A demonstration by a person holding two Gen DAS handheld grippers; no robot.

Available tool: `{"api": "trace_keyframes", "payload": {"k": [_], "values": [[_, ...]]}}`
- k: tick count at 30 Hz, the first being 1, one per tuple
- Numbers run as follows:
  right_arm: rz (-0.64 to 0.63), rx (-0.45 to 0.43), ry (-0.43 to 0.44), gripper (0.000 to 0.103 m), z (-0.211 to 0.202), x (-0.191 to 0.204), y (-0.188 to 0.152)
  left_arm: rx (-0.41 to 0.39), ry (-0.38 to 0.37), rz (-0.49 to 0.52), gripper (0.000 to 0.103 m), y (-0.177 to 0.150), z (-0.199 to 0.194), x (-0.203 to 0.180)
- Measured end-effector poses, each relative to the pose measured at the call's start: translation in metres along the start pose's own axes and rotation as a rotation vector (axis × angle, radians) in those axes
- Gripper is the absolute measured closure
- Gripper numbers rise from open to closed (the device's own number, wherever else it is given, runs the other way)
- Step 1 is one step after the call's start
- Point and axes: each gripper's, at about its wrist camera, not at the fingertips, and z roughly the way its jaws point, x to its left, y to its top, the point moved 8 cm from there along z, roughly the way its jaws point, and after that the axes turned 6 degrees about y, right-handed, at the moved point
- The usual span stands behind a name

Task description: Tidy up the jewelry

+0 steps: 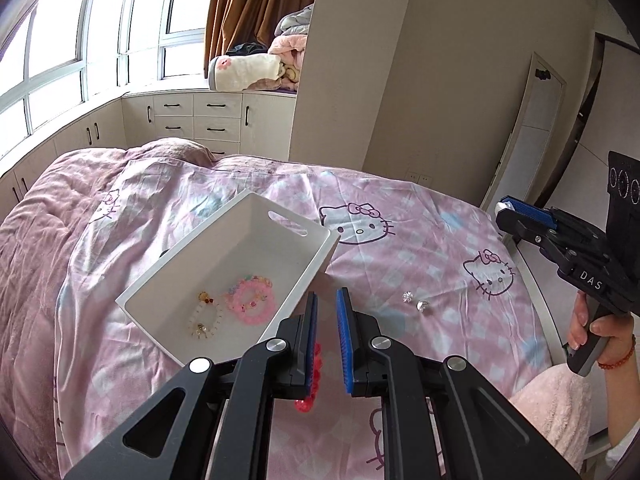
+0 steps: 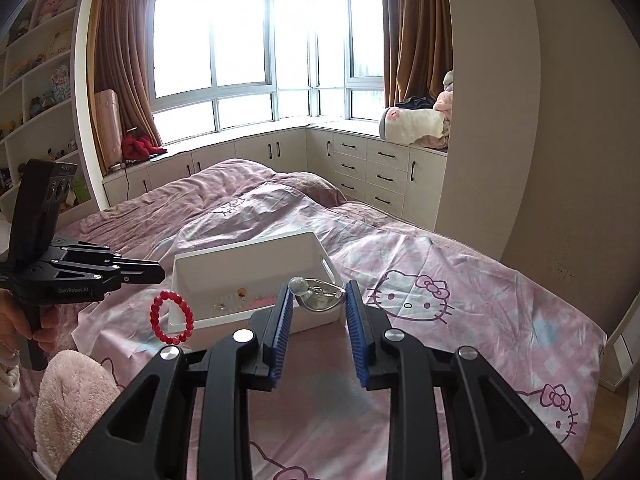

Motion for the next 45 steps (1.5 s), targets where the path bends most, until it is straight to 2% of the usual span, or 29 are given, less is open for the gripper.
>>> {"api": "trace_keyframes", "payload": {"k": [5,8,9,10,11,14,19,24,29,36,39,43,45], "values": [[-0.024,-0.016,0.051,0.076,0.021,0.024,0.025,-0.056,0.023,-0.010,0.088,0.029,-0.013,0.013],[-0.045,-0.022,0.071,0.076,0.033,0.038,0.033,-0.051,0.037,-0.006,0.087,0.033,-0.012,0.017],[-0.048,-0.023,0.077,0.076,0.035,0.042,0.033,-0.042,0.048,0.003,0.082,0.030,-0.008,0.018],[-0.048,-0.019,0.084,0.076,0.039,0.044,0.033,-0.028,0.055,0.010,0.068,0.023,-0.003,0.018],[-0.043,-0.014,0.088,0.076,0.042,0.045,0.031,-0.015,0.065,0.019,0.061,0.014,0.003,0.017],[-0.021,0.003,0.101,0.076,0.049,0.044,0.023,0.047,0.081,0.065,0.061,-0.021,0.025,0.010],[0.004,0.027,0.087,0.076,0.049,0.032,0.010,0.161,0.059,0.135,0.061,-0.079,0.065,-0.009],[0.030,0.028,0.075,0.076,0.041,0.020,0.001,0.269,0.033,0.196,0.061,-0.117,0.101,-0.026],[0.055,0.035,0.071,0.076,0.038,0.012,-0.009,0.397,0.087,0.255,0.061,-0.153,0.137,-0.024],[0.076,0.042,0.078,0.076,0.035,0.008,-0.019,0.525,0.118,0.243,0.059,-0.180,0.167,-0.012],[0.085,0.040,0.080,0.076,0.034,0.006,-0.021,0.603,0.098,0.223,0.059,-0.195,0.179,-0.008],[0.090,0.042,0.078,0.076,0.033,0.004,-0.024,0.607,0.089,0.209,0.060,-0.197,0.181,-0.005],[0.096,0.046,0.077,0.076,0.033,0.002,-0.026,0.607,0.083,0.200,0.067,-0.198,0.181,-0.003]]}}
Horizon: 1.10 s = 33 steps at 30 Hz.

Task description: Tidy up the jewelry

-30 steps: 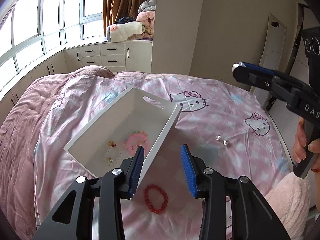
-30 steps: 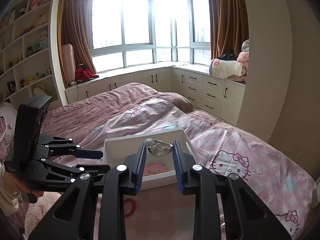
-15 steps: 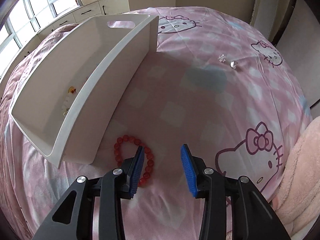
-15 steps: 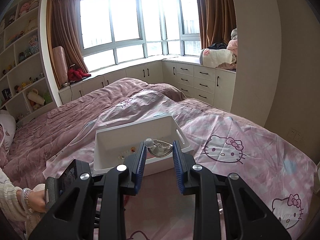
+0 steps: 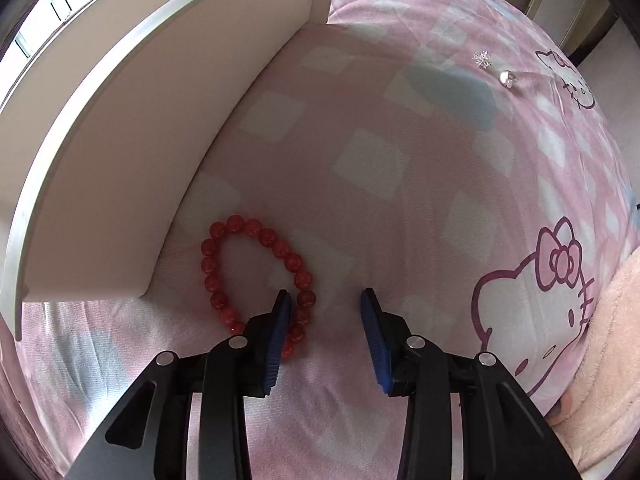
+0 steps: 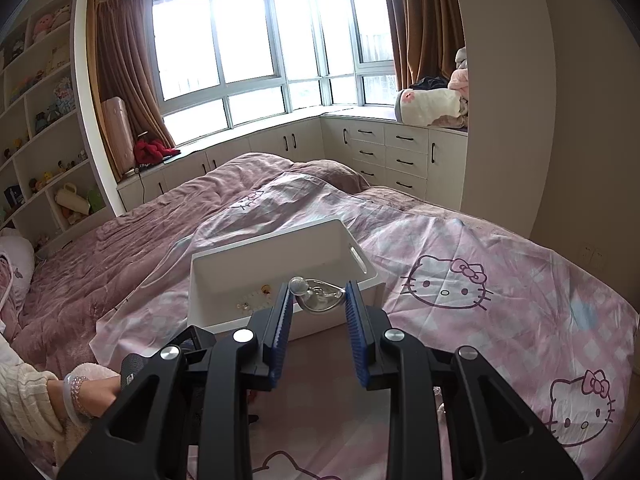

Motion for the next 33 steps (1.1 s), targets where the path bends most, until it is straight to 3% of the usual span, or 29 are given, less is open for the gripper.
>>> {"api": "trace_keyframes", "payload": {"k": [3,11,16,23,33], "values": [[0.009,0.002,0.002,0.076,0.000,-0.002,-0.002,-0.006,-0.011,-0.005,0.088,-0.001,0.000,0.002],[-0.001,-0.001,0.001,0.076,0.000,0.000,-0.001,-0.086,0.014,0.015,0.088,0.003,-0.028,0.002],[-0.009,0.004,-0.001,0.076,0.001,0.001,0.003,-0.147,-0.033,-0.046,0.088,0.007,-0.056,0.010],[-0.024,0.008,-0.004,0.076,0.006,0.003,0.009,-0.260,-0.097,-0.068,0.088,0.025,-0.118,0.008],[-0.047,0.029,0.012,0.076,0.025,0.012,0.018,-0.446,-0.078,-0.073,0.088,0.064,-0.207,0.022]]}}
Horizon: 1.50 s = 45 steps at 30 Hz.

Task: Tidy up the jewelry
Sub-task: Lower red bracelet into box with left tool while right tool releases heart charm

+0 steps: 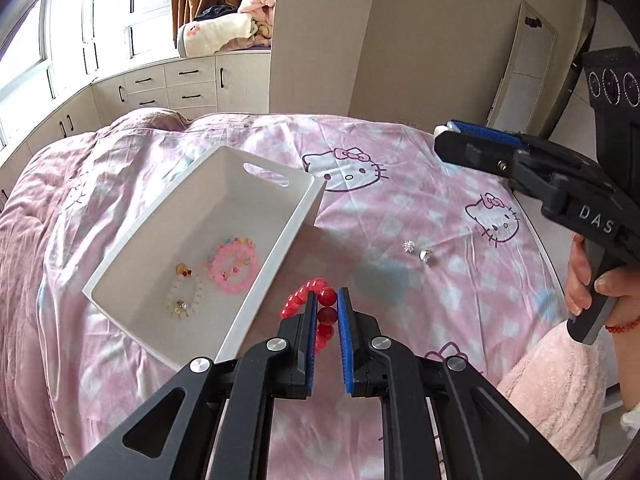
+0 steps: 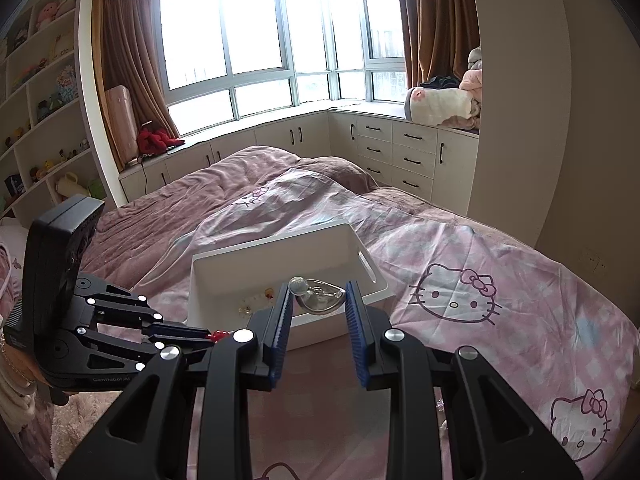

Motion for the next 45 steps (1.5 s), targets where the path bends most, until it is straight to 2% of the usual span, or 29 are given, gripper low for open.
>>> {"api": "trace_keyframes", "payload": {"k": [4,7,15,21,28,36,40,45], "values": [[-0.016,0.008,0.011,0.076,0.012,0.006,0.007,-0.041,-0.007,-0.011,0.088,0.021,-0.019,0.014],[-0.033,0.017,0.017,0.076,0.020,0.011,0.014,-0.065,0.031,-0.002,0.088,0.034,-0.029,0.026],[-0.084,0.042,0.030,0.076,0.056,0.025,0.036,-0.085,0.073,-0.066,0.088,0.053,-0.032,0.066],[-0.094,0.086,0.047,0.076,0.095,0.033,0.049,-0.040,0.096,-0.133,0.088,0.050,-0.006,0.099],[-0.078,0.174,0.066,0.076,0.150,0.034,0.047,0.031,0.131,-0.192,0.088,0.032,0.034,0.128],[-0.029,0.279,0.054,0.076,0.209,0.022,0.026,0.119,0.174,-0.236,0.088,0.011,0.075,0.159],[-0.047,0.342,0.035,0.076,0.233,0.022,0.009,0.164,0.200,-0.224,0.088,0.000,0.092,0.165],[-0.053,0.379,0.039,0.076,0.251,0.027,-0.002,0.200,0.211,-0.222,0.088,-0.010,0.104,0.167]]}}
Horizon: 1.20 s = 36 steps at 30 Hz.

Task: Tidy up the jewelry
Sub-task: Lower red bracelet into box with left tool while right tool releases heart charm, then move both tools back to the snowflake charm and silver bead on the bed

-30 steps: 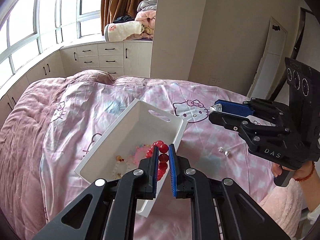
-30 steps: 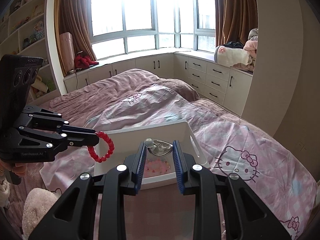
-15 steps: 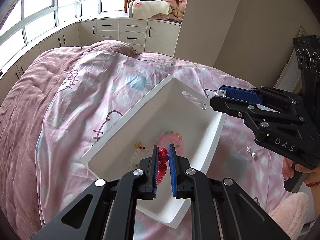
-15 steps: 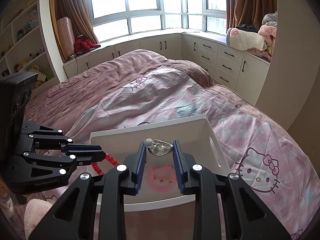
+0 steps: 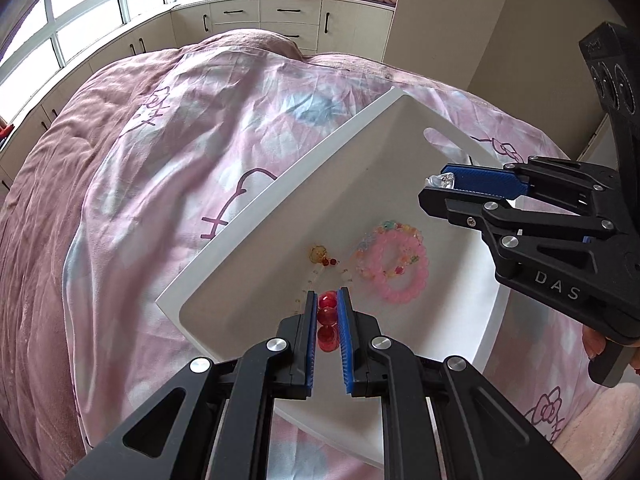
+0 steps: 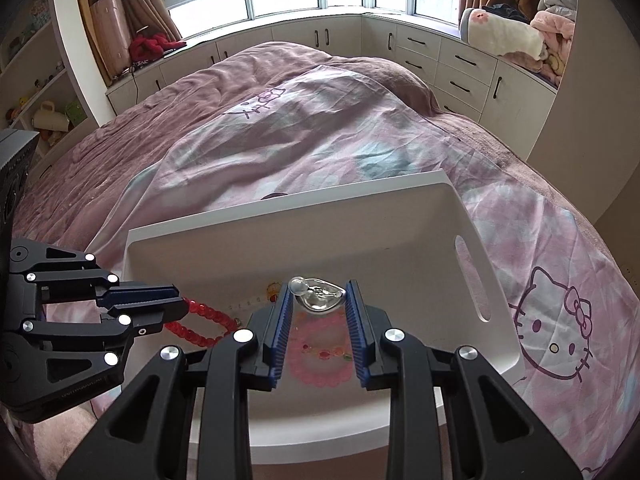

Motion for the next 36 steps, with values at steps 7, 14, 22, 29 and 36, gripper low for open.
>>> {"api": "trace_keyframes", "payload": {"k": [7,14,22,29,36], "values": [[-0.039,0.029,-0.031,0.074,0.014,0.011,-0.002,0.030,0.012,-0.016,0.087,-0.007,0.014,-0.001],[-0.064,-0.007,-0.083,0.051,0.003,0.012,0.001,0.001,0.034,-0.038,0.057,-0.004,0.003,0.000],[-0.063,-0.094,-0.101,0.031,-0.038,0.014,0.010,-0.068,0.058,-0.018,0.041,0.002,-0.030,-0.004],[-0.165,-0.197,-0.181,0.020,-0.093,0.027,0.011,-0.156,0.075,0.023,0.027,0.003,-0.072,-0.015],[-0.186,-0.308,-0.193,0.010,-0.160,0.035,0.002,-0.252,0.048,0.060,0.018,0.005,-0.122,-0.042]]}}
